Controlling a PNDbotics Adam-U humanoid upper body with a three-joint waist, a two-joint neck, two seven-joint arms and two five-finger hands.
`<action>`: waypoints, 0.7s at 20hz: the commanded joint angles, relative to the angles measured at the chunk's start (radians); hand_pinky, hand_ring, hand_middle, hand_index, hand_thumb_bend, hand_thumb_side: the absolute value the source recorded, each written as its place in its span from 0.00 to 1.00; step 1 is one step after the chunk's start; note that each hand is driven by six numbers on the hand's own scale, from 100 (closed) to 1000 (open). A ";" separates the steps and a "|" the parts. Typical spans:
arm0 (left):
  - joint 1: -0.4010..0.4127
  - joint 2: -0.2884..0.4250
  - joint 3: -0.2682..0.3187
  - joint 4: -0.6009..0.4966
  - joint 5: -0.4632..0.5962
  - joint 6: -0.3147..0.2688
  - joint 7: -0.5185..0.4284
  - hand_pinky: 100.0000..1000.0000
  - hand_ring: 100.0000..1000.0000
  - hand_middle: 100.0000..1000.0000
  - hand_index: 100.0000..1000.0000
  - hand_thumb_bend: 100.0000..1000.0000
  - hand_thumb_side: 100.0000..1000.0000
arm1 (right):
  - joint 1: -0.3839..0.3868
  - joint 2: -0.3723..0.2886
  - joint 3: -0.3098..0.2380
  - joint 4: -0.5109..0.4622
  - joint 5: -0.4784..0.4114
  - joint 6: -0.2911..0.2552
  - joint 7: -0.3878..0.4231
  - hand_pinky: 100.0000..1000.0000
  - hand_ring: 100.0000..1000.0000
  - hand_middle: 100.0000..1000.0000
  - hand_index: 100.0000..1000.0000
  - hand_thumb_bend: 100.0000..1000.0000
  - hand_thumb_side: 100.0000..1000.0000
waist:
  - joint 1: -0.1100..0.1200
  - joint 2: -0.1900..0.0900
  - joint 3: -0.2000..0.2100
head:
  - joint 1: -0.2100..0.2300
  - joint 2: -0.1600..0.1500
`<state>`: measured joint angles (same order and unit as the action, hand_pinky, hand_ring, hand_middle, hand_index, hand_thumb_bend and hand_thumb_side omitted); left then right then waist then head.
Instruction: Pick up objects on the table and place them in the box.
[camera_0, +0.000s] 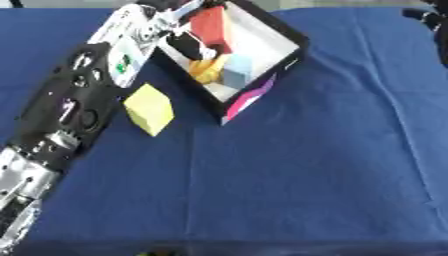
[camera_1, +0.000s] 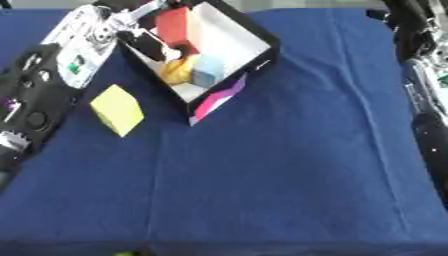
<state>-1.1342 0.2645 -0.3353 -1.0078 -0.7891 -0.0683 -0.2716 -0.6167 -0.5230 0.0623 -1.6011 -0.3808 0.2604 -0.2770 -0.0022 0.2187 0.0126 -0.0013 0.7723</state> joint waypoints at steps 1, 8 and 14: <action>-0.018 0.046 0.047 -0.034 0.083 0.022 -0.009 0.87 0.79 0.72 0.82 0.02 0.63 | -0.013 -0.023 -0.008 -0.021 -0.005 0.000 -0.002 0.78 0.87 0.76 0.84 0.13 0.49 | -0.014 -0.036 0.003 | -0.006 -0.002; -0.023 0.097 0.070 -0.049 0.195 0.044 -0.062 0.88 0.80 0.72 0.84 0.08 0.59 | -0.005 -0.031 -0.010 -0.019 -0.008 0.000 -0.007 0.79 0.87 0.76 0.84 0.13 0.49 | -0.015 -0.039 0.012 | -0.012 -0.002; -0.018 0.098 0.068 -0.047 0.189 0.037 -0.085 0.87 0.80 0.72 0.83 0.05 0.16 | -0.005 -0.031 -0.007 -0.019 -0.007 0.002 -0.007 0.79 0.87 0.76 0.84 0.13 0.49 | -0.016 -0.038 0.013 | -0.013 -0.002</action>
<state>-1.1343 0.3377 -0.2748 -1.0372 -0.6031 -0.0286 -0.3500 -0.6071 -0.5241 0.0620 -1.6013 -0.3841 0.2632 -0.2817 -0.0041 0.2171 0.0260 -0.0117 0.7723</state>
